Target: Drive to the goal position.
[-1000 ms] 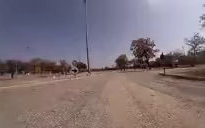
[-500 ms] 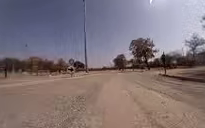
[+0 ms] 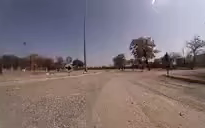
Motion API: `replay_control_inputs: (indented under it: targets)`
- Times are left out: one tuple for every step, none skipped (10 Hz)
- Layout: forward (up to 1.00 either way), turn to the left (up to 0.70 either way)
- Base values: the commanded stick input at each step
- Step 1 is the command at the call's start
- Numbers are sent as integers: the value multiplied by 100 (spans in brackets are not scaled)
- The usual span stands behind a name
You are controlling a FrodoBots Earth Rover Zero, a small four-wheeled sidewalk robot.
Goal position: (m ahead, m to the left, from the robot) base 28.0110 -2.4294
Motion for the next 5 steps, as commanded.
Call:
replay_control_inputs:
  targets:
    - [100,0]
    - [100,0]
    - [100,0]
    - [100,0]
    - [100,0]
